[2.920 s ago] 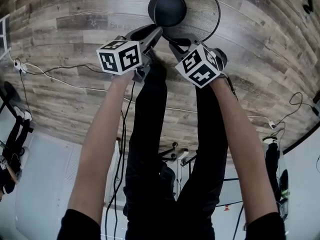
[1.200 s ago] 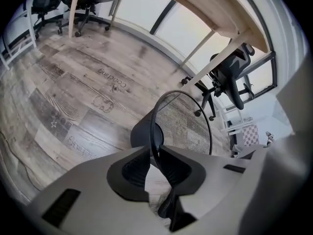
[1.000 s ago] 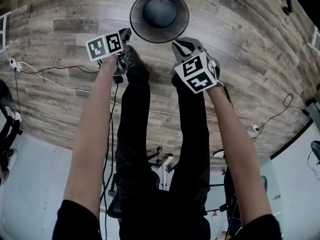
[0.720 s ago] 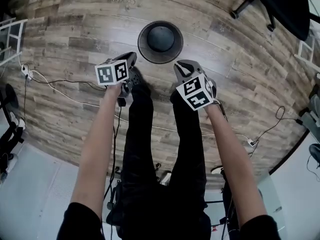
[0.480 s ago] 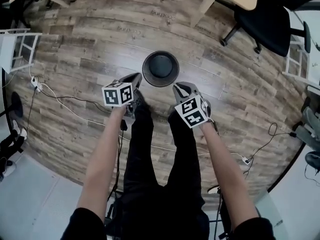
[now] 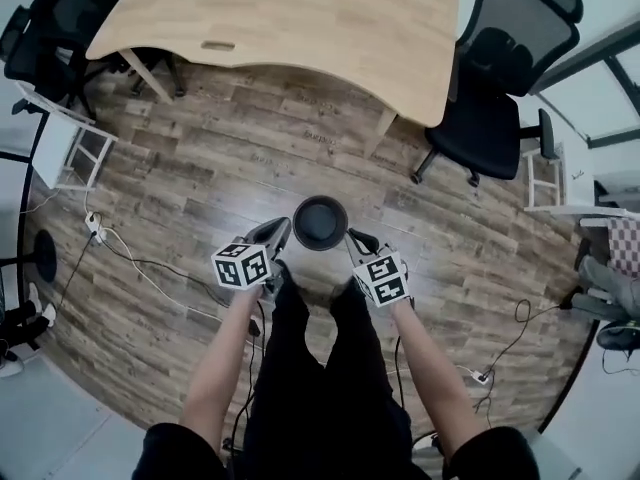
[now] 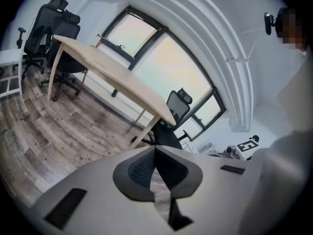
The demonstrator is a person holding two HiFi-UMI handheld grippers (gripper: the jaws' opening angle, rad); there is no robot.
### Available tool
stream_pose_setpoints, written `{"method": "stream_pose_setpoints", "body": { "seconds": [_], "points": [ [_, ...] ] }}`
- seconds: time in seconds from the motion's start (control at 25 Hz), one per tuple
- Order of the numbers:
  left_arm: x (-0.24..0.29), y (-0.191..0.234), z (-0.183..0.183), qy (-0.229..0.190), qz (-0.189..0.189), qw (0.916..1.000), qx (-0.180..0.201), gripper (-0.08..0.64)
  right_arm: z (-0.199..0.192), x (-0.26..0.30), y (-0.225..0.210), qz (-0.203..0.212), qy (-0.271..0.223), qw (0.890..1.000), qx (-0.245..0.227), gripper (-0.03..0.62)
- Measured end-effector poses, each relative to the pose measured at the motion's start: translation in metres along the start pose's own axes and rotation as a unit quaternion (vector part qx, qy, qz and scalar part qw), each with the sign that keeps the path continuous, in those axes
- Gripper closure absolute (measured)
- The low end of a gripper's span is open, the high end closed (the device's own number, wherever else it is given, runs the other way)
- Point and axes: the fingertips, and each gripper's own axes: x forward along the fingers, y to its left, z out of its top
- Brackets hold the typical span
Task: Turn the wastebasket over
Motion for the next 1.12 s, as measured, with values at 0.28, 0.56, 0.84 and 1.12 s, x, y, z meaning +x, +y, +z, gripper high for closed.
{"method": "stream_pose_setpoints", "body": {
  "seconds": [0.28,0.56,0.84,1.12],
  "points": [
    [-0.052,-0.046,0.093,-0.066,-0.054,0.9956,0.038,0.543,0.105,-0.043,0.036,-0.013,-0.104,0.994,0.022,0.558],
    [-0.072,-0.081,0.159,-0.086,-0.095,0.9839,0.125,0.543,0.179,-0.067,0.045,-0.032,-0.174,0.984,0.023,0.560],
    [-0.085,-0.132,0.199,-0.100,-0.113,0.9584,0.242,0.543,0.256,-0.118,0.026,-0.072,-0.260,0.963,0.028,0.560],
    [-0.103,-0.167,0.238,-0.126,-0.111,0.9408,0.295,0.543,0.304,-0.164,0.026,-0.086,-0.311,0.946,0.022,0.560]
  ]
}}
